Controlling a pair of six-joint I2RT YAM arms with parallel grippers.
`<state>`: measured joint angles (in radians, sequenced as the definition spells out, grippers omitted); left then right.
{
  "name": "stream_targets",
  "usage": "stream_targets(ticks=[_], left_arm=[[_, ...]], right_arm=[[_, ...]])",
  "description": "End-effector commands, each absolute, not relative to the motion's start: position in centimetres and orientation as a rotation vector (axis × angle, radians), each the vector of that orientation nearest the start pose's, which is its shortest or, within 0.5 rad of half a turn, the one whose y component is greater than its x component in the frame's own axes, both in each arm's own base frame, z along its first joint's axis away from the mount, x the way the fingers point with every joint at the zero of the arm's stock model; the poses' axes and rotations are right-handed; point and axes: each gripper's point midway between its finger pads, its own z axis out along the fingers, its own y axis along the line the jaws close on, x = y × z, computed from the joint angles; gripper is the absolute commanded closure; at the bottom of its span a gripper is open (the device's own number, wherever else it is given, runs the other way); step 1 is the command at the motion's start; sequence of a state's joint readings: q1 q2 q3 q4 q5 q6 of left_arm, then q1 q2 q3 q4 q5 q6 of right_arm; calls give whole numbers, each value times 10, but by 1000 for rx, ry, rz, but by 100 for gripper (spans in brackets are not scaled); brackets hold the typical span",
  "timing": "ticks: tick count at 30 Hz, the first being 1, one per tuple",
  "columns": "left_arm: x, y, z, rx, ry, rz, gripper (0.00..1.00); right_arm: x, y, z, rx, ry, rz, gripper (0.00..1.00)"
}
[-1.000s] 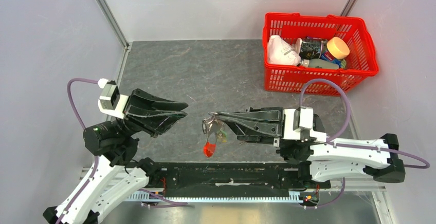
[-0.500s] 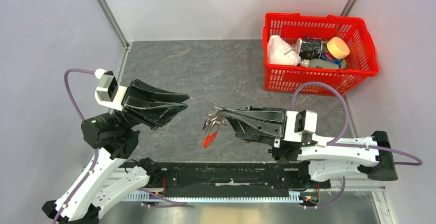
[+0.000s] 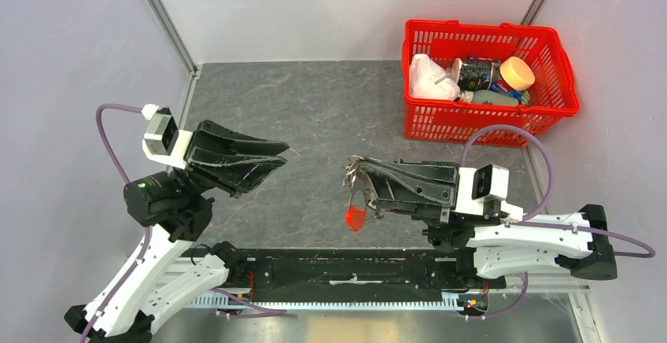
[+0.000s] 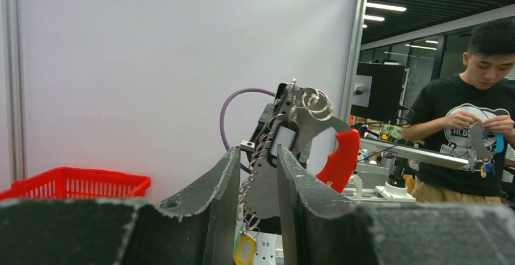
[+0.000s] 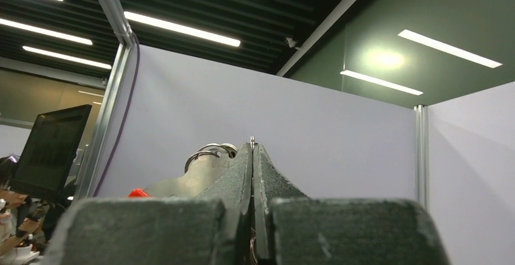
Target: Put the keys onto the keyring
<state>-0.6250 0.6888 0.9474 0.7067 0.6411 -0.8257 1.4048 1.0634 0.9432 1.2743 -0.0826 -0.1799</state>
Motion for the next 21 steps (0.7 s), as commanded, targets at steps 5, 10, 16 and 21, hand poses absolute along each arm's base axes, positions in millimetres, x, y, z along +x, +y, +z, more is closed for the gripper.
stream_targets(ticks=[5,10,16,21], left_arm=[[54,-208,568,703,618,-1548,65],[51,-210,570,738,581,-1540,65],[46,-207,568,745,538,-1544,66],[41,-206,567,772,495,-1549,66]], right_arm=[[32,271,600,-353,236,1322,100],[33,277,595,-356,286,1392,100],[37,287,589,-337,339,1455,100],[44,298,587,-287,379,1512,100]])
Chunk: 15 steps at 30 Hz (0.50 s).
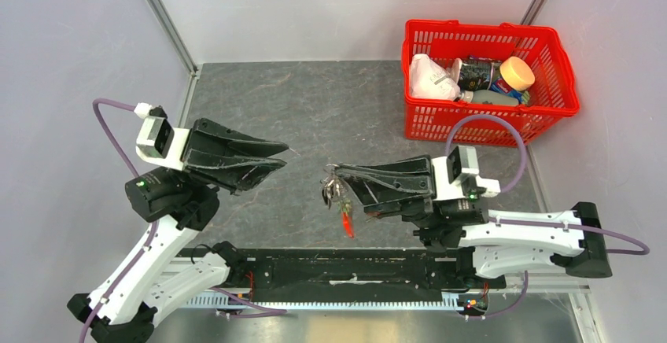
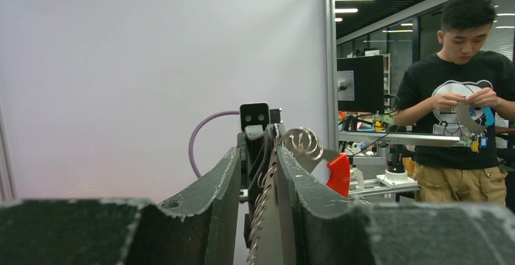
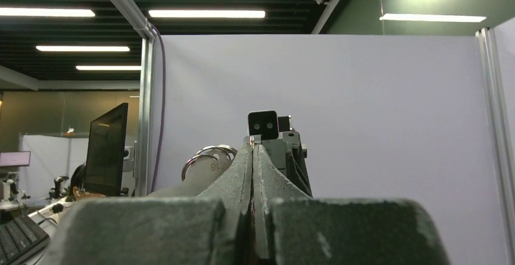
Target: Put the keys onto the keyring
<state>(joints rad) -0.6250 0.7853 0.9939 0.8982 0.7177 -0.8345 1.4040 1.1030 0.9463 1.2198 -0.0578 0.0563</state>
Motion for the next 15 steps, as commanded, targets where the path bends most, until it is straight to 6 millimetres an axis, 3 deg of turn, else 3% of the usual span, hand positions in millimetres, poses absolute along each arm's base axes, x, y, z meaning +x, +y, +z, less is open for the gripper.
stream_targets(ticks=[1,15], left_arm=[[38,-206,567,784,483,-1553,66],[26,-205,554,847,460,-1563,67]], right_arm=[[49,299,586,-254,400,1520,100],[52,317,590,-217,417,1622,100]])
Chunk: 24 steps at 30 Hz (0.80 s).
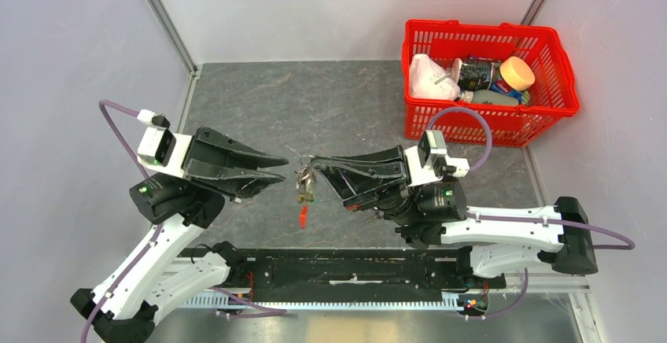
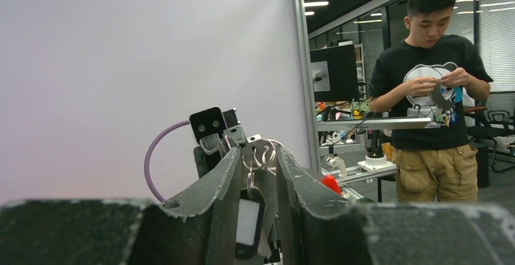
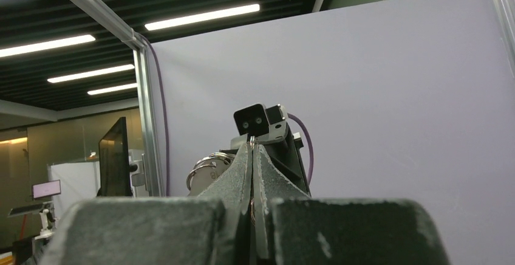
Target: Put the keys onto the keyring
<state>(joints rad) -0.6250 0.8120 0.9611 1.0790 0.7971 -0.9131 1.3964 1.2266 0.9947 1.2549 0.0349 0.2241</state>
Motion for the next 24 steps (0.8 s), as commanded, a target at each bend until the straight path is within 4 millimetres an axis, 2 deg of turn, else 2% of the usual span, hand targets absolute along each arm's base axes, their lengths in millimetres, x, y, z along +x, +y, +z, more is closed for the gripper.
stream_targets(ticks=[1,9,18,24], left_arm=[[26,-204,554,845,464,-1559,67],[27,-203,555,836,469,-1538,67],[37,-205,558,799,501,-1504,67],[41,-206,560,783,508,-1498,67]], right_arm=[[52,318,591,-218,415,1623,100],[48,327,591,-252,412,1643,100],[37,335,591,-336,407,1655,100],[39,340,589,-345,427,1657,100]])
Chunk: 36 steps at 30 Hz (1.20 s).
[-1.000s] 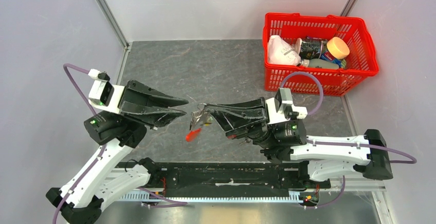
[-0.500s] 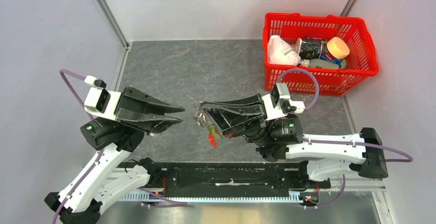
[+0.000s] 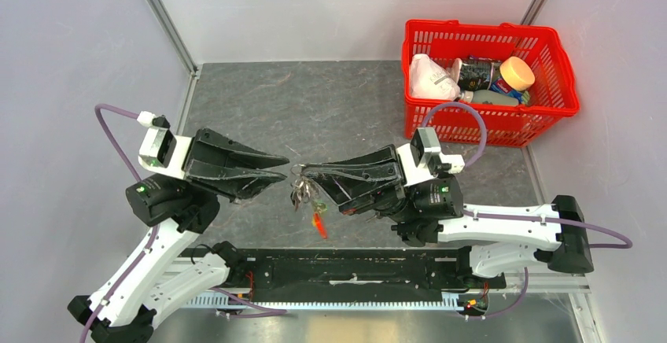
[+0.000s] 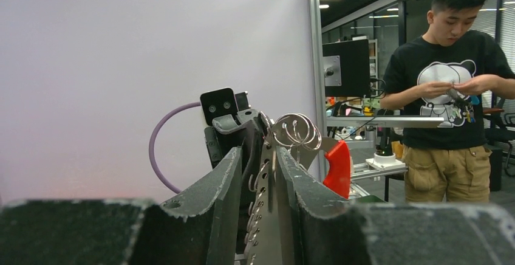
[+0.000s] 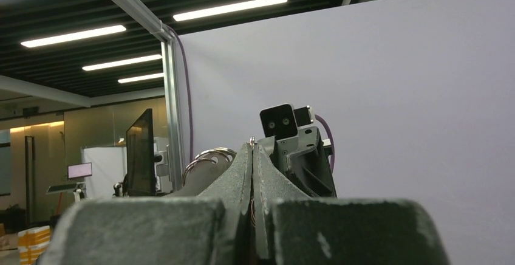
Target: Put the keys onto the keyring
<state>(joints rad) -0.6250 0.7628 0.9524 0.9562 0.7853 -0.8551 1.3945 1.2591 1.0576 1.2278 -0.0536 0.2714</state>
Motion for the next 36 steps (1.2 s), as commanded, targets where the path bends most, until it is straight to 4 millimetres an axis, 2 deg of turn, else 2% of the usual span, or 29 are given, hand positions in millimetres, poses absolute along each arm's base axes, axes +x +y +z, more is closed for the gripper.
stream_targets(ticks=[1,16,30,36], left_arm=[[41,-206,560,783,507,-1497,67],[37,-204,562,792,498,-1502,67],[45,-211,557,797,535,-1518,67],[48,-213,558,799,551,-1522,73]], right_arm=[[40,341,588,-345,431,1655,100],[47,348,583,-347,462,1626,100],[48,349,581,-351,454,1605,100],[48,350,582,-358,451,1601,100]])
